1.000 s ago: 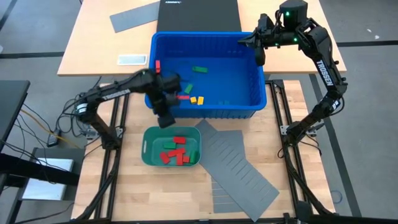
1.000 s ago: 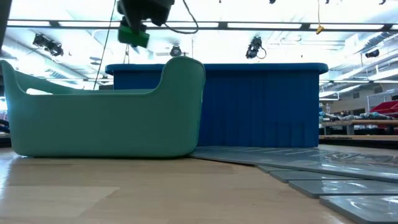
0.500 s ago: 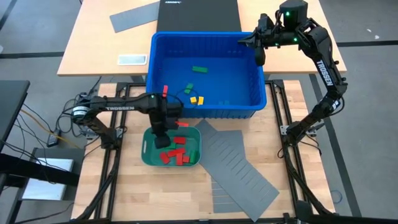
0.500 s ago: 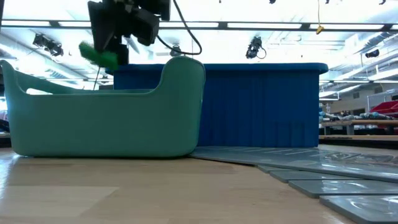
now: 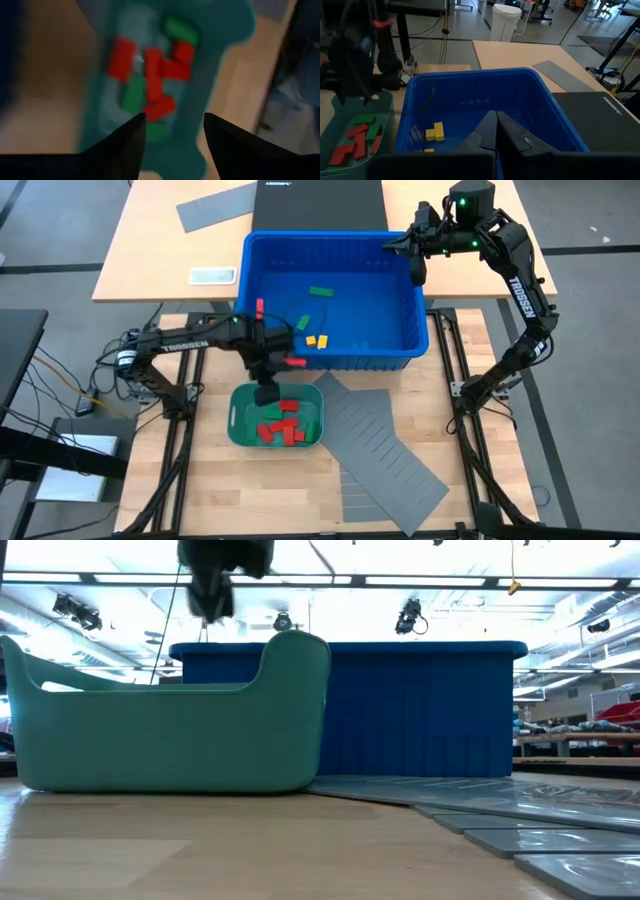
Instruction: Sort Items/Unsort Items
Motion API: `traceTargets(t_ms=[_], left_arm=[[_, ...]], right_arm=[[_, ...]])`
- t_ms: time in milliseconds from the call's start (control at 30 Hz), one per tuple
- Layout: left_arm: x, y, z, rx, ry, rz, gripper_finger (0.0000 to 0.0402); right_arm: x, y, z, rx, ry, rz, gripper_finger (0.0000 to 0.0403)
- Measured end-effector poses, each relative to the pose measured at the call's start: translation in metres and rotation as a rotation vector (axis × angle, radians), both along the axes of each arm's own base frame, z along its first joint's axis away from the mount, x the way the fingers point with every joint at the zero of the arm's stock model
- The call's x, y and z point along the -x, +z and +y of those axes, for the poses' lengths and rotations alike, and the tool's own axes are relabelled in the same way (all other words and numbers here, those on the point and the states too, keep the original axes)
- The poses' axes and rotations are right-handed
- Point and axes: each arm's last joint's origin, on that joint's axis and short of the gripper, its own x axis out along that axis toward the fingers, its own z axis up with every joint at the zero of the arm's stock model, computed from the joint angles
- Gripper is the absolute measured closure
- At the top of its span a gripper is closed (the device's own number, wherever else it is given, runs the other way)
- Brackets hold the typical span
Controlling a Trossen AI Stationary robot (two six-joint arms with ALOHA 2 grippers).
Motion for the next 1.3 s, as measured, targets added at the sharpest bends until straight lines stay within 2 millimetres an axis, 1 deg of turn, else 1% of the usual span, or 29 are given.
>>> traceTargets(t_ms=[67,133,200,267,400,500,600,700,800,900,1033,1200,1300], left_arm=[[-0.001,0.017,0.011,-0.102,0.032,-0.056,0.0202],[0.001,0.034,0.027,-0.224,0.087,-0.105,0.0208],[0.004,0.048,0.047,-0.311,0.151,-0.152,0.0217],[0.008,0.060,0.071,-0.354,0.239,-0.201,0.0229],[0.012,0.072,0.124,-0.382,0.403,-0.349,0.0261],[0.010,0.073,0.162,-0.386,0.478,-0.472,0.0287],[0.003,0.061,0.196,-0.387,0.529,-0.514,0.0312],[-0.008,0.045,0.224,-0.419,0.535,-0.516,0.0329],[-0.020,0.030,0.247,-0.447,0.499,-0.494,0.0333],[-0.032,0.008,0.266,-0.422,0.502,-0.441,0.0329],[-0.040,-0.021,0.277,-0.323,0.557,-0.312,0.0307],[-0.050,-0.055,0.276,-0.301,0.598,-0.141,0.0263],[-0.057,-0.067,0.274,-0.284,0.636,-0.098,0.0237]], right_arm=[[0.000,0.000,0.000,0.000,0.000,0.000,0.0402],[0.000,0.000,0.000,0.000,0.000,0.000,0.0402],[0.000,0.000,0.000,0.001,0.000,-0.002,0.0402],[0.000,0.000,0.000,0.002,0.000,-0.002,0.0402],[0.000,0.000,0.000,-0.001,-0.001,-0.004,0.0401],[0.000,0.000,0.000,-0.019,-0.008,-0.009,0.0401],[0.000,0.000,0.000,-0.052,-0.021,-0.018,0.0402],[0.000,0.000,0.000,-0.079,-0.030,-0.026,0.0401],[0.000,0.000,0.000,-0.104,-0.039,-0.033,0.0399],[0.000,0.000,0.000,-0.118,-0.044,-0.036,0.0400],[0.000,-0.001,0.000,-0.134,-0.048,-0.032,0.0401],[0.001,-0.002,0.001,-0.143,-0.049,-0.024,0.0400],[0.001,-0.002,0.001,-0.139,-0.048,-0.023,0.0400]])
